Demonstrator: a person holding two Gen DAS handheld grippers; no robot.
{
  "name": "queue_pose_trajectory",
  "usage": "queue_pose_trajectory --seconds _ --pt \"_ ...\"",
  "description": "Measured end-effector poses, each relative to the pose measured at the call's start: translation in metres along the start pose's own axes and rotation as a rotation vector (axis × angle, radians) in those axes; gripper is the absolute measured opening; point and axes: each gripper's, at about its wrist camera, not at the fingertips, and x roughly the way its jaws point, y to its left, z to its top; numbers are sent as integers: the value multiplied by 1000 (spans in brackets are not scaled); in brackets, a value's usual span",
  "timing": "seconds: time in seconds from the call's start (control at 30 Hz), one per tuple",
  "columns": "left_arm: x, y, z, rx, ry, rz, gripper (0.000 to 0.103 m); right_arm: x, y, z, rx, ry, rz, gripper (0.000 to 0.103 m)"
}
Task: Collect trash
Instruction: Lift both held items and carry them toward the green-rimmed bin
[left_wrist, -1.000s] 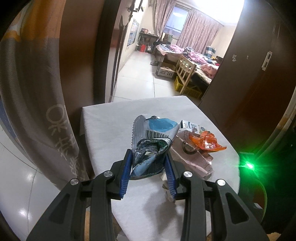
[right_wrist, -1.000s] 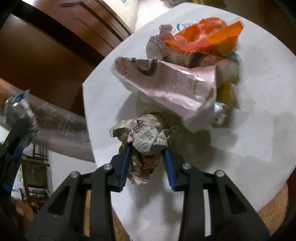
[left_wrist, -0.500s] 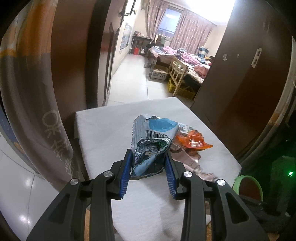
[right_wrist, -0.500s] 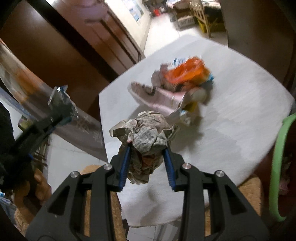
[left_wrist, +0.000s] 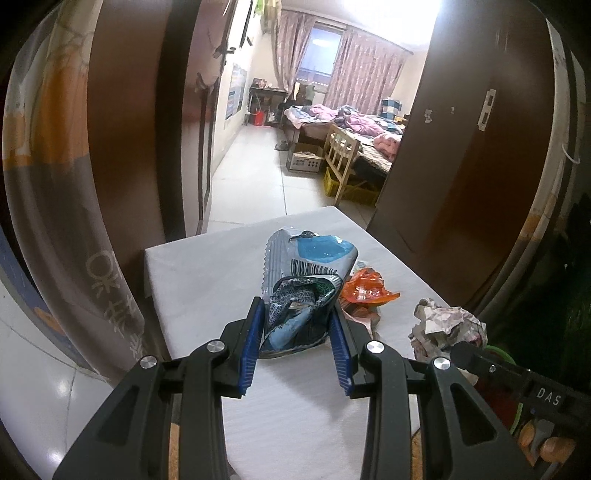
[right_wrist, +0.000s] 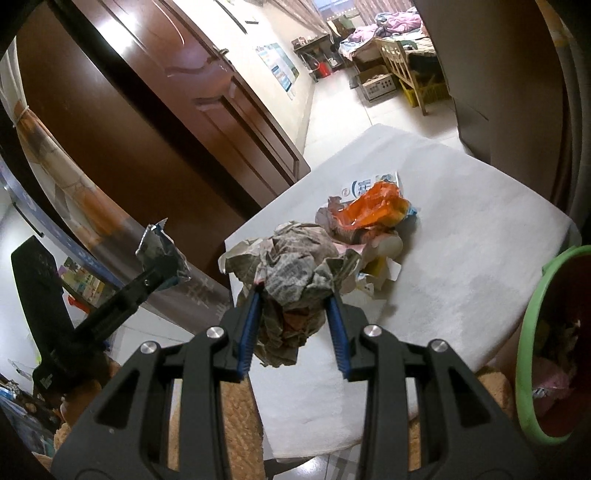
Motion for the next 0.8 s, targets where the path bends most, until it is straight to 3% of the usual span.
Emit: queue_pose_trajectory --seconds 0.33,0.8 --pt "-16 -19 3 50 -37 1 32 -16 -10 3 53 -51 72 34" --pt "-24 -35 5 82 -49 -15 32 -42 -23 13 67 -134 82 34"
